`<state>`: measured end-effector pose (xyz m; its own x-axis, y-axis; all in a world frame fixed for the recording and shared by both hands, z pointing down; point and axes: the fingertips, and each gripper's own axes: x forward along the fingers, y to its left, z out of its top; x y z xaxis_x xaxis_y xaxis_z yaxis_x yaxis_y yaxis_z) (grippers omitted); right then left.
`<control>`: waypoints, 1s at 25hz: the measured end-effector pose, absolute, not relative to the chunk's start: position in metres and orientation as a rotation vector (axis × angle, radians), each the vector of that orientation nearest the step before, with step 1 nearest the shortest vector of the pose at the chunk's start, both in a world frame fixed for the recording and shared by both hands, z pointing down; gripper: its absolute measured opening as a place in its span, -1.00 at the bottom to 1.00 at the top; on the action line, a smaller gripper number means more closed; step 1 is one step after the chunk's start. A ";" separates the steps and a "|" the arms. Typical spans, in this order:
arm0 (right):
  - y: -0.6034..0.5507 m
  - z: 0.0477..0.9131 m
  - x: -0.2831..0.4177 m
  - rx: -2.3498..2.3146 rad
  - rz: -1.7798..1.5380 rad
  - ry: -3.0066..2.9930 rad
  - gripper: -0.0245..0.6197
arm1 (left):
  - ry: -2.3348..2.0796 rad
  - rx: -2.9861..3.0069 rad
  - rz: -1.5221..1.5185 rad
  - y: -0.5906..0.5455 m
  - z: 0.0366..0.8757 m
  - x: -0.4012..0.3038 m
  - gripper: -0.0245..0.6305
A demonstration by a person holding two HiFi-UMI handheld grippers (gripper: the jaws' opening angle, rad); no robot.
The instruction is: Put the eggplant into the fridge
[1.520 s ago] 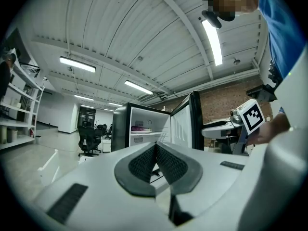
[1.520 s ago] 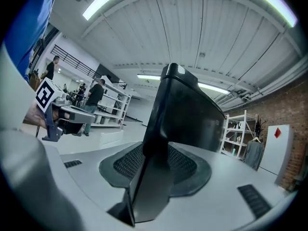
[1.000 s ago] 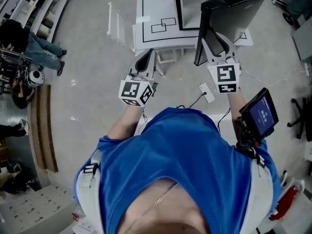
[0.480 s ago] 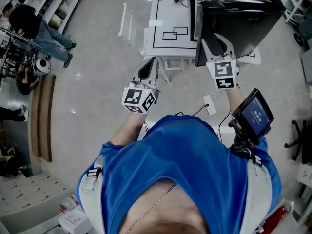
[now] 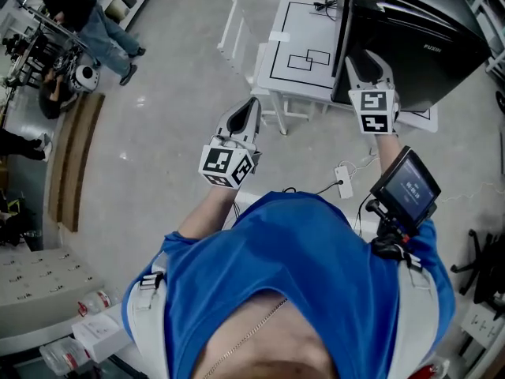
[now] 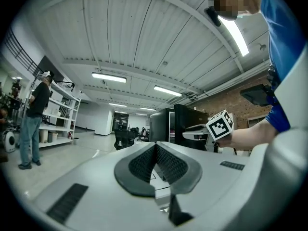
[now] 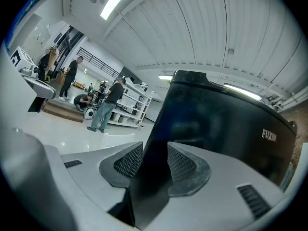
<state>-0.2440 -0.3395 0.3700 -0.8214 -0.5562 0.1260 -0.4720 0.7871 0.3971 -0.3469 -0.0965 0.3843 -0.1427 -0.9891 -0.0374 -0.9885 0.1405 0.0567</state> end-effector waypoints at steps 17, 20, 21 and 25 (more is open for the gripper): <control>-0.400 0.353 -0.264 0.933 -0.559 -2.716 -0.43 | -2.512 1.860 -0.092 -0.049 0.380 -0.372 -0.90; -0.401 0.351 -0.263 0.945 -0.549 -2.721 -0.43 | -2.520 1.848 -0.094 -0.046 0.379 -0.372 -0.90; -0.401 0.352 -0.263 0.948 -0.548 -2.722 -0.43 | -2.522 1.844 -0.094 -0.045 0.379 -0.372 -0.90; -0.404 0.354 -0.264 0.943 -0.515 -2.730 -0.43 | -2.526 1.832 -0.094 -0.044 0.381 -0.373 -0.90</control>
